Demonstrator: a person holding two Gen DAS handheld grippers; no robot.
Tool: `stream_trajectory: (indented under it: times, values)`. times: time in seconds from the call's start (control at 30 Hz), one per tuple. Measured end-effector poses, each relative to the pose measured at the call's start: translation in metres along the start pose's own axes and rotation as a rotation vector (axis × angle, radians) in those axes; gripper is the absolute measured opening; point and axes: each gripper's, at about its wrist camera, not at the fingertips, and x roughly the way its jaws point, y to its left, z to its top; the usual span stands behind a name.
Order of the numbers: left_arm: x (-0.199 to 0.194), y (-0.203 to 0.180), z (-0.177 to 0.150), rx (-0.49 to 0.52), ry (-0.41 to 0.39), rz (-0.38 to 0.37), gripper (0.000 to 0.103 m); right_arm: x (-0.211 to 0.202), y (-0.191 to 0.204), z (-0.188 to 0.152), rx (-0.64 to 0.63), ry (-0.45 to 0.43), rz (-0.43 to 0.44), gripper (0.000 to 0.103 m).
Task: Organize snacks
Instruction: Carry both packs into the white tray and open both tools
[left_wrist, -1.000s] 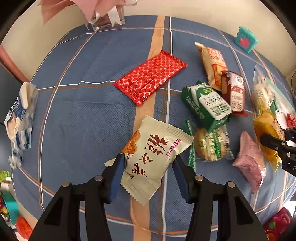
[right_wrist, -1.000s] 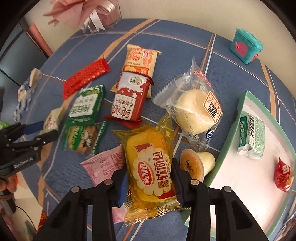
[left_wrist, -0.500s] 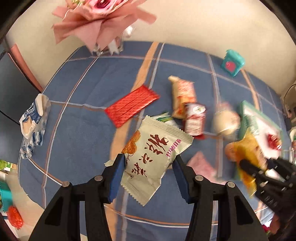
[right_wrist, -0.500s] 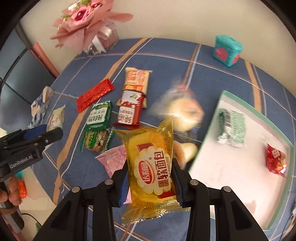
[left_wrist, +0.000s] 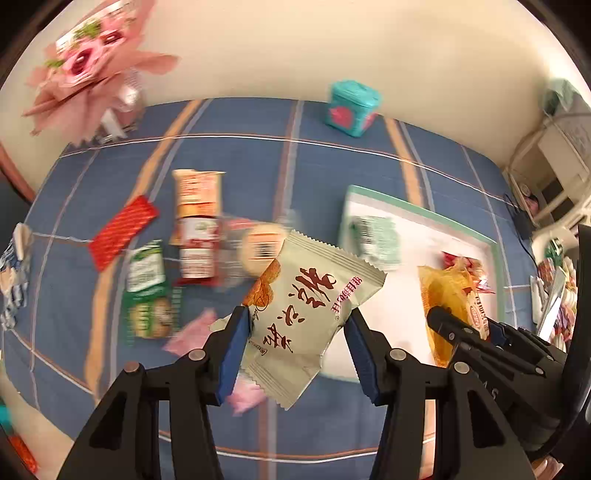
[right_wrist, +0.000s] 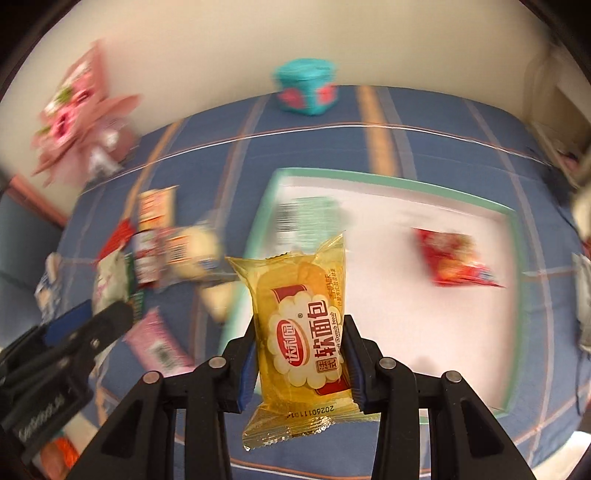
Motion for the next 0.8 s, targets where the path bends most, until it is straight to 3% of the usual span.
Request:
stream_trajectory:
  times: [0.37, 0.8]
  values:
    - [0.040, -0.079, -0.012, 0.072, 0.026, -0.025, 0.055, -0.007, -0.103, -0.004, 0.271, 0.038, -0.089, 0.043]
    - [0.072, -0.097, -0.020, 0.116, 0.054, 0.009, 0.055, 0.006, -0.117, -0.005, 0.293, 0.081, -0.098, 0.043]
